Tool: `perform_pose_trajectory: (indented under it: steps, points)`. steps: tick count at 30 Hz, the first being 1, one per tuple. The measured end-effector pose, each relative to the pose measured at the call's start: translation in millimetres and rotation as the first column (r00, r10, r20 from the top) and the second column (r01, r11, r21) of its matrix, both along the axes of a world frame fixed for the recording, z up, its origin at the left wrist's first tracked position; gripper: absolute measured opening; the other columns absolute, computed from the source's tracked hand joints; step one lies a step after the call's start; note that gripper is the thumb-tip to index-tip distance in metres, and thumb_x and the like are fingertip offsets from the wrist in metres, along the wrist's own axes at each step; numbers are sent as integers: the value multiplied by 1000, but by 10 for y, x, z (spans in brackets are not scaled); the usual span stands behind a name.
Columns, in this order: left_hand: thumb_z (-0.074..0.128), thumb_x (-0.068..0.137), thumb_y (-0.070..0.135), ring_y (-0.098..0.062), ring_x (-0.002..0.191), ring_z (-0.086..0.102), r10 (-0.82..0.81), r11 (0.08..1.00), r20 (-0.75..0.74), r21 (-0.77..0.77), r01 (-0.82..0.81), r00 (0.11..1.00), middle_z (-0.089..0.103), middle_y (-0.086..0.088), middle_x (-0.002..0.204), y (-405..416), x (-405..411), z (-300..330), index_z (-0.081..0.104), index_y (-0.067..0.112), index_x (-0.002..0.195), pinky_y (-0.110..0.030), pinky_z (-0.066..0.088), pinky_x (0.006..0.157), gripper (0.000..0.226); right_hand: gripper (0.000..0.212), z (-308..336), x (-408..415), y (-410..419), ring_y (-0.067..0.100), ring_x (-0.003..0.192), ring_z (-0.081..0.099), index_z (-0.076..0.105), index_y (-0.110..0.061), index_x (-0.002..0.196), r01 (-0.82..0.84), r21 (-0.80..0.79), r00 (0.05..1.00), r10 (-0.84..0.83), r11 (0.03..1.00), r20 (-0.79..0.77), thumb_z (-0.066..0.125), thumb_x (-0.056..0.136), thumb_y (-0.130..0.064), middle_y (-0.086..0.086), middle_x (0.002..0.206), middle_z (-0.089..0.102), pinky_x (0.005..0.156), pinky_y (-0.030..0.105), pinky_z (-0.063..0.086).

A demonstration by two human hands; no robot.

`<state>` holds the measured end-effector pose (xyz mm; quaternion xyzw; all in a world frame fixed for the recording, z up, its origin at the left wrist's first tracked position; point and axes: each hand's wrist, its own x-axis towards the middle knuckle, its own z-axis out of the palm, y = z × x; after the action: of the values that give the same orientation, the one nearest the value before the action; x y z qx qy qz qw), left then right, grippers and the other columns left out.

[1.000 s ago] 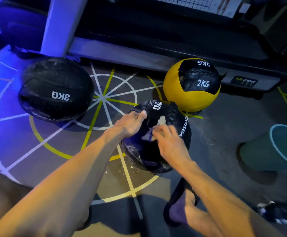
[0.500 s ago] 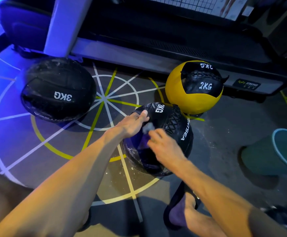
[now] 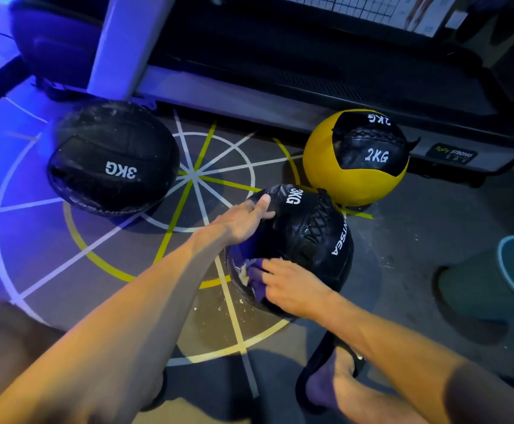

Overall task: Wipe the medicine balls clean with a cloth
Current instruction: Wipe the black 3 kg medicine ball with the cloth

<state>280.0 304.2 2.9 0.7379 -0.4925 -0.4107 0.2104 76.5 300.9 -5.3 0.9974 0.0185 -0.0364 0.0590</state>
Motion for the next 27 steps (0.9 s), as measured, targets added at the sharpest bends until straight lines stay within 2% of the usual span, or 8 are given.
perform_pose_trajectory:
  steps: [3,8,12,14,18,21,24,27]
  points:
    - [-9,71,96,-21,155,21,0,1000,-3,-17,0,1000,34,6,164,22,-16,-39,59,50,137,-57,15,123,106,16,119,43,-182,22,95,63,77,-17,76,-98,-69,995,96,993,-40,88,66,-22,0,96,70,76,34,55]
    - [-1,77,94,-17,130,54,29,999,-55,-25,-31,998,56,6,144,8,-28,-29,68,48,124,-53,29,119,95,19,245,145,-375,29,106,57,75,-9,92,307,-97,936,-282,947,213,71,74,-15,9,110,64,79,40,53]
    - [-8,68,99,-19,152,26,1,1000,-18,-17,-1,1000,36,7,162,95,-22,-46,58,49,140,-52,14,125,109,17,-116,-150,142,27,98,52,77,-17,84,14,-173,999,-22,985,-42,71,75,-29,4,98,63,86,43,47]
    - [-6,67,101,-20,152,26,27,999,-30,-29,-27,999,36,7,161,127,-19,-56,55,48,142,-50,14,124,110,23,-173,-409,191,27,102,54,76,-18,90,-22,-175,992,-1,984,-129,71,77,-35,3,104,65,91,43,48]
    - [0,83,92,-19,151,27,34,998,-64,-50,-37,997,38,6,158,137,-36,-76,54,46,145,-47,15,124,94,42,-62,-727,-68,24,117,58,70,-16,115,261,-43,959,-254,964,125,72,75,-28,3,128,62,96,42,54]
    - [3,96,76,-18,153,22,10,998,-73,-54,-14,997,37,4,159,120,-69,-59,55,41,145,-42,10,123,80,33,-83,-723,26,22,121,53,69,-16,119,506,235,788,-555,830,266,64,88,-24,2,132,60,98,42,54]
    - [4,100,70,-19,153,23,18,998,-80,-56,-23,997,36,1,160,146,-91,-10,57,37,145,-39,9,122,77,35,-228,-607,250,20,121,54,67,-18,120,408,179,875,-439,895,203,57,90,-34,0,131,60,96,40,55]
    - [5,101,69,-19,152,25,28,998,-93,-61,-34,995,36,1,161,210,-116,-8,59,35,143,-35,13,118,76,34,-184,-502,148,21,117,54,65,-14,118,272,147,935,-298,951,194,61,87,-27,2,125,60,98,39,52]
